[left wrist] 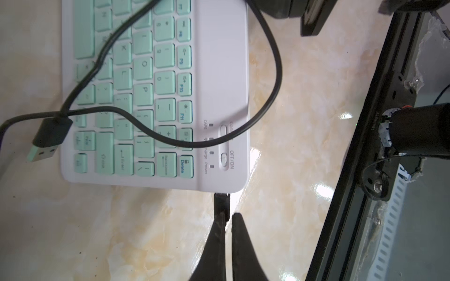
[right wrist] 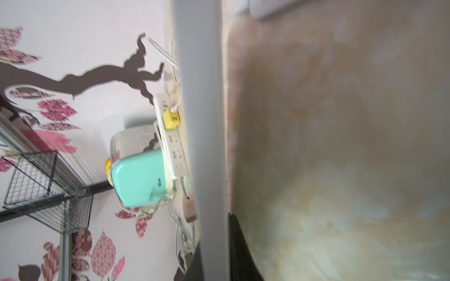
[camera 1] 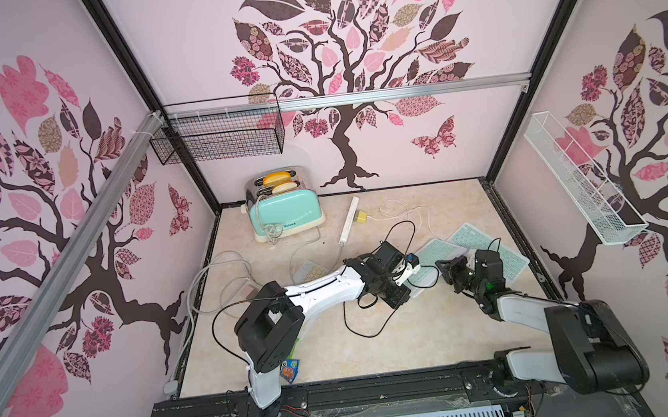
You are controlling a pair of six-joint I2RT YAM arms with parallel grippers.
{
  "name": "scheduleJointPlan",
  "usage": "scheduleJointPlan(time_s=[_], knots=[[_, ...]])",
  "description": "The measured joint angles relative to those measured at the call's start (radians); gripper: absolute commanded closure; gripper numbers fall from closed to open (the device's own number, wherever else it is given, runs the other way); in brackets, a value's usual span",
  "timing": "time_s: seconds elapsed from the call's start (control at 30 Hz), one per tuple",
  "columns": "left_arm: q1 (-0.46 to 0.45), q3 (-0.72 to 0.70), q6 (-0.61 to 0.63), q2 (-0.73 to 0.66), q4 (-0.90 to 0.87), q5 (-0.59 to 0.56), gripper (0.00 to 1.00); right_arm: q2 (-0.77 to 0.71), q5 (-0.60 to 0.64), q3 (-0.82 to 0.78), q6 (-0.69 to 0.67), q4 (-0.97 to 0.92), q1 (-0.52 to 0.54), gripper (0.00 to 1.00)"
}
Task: Unplug the wireless keyboard
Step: Pick up the keyboard from the center of the board.
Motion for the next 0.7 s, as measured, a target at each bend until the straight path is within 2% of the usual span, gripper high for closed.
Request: scheduleJointPlan(time_s=[0.17,0.47,0.7], knots=[[-0.001,-0.029,-0.039,-0.017,0.042,0.030,0.62,-0.110,0.077,0.131,-0.201,-0.288,0.000,1.00],[0.028,-0.080,-0.076,-0.209,0.056,0.040,0.54,-0.153,0.189,0.380,-0.513,-0.600,0.000,1.00],[0.158,-0.177,-0.146,-0.383,0.085,0.030,0.50,-0.169,0.275,0.608,-0.669,-0.755,0.000,1.00]])
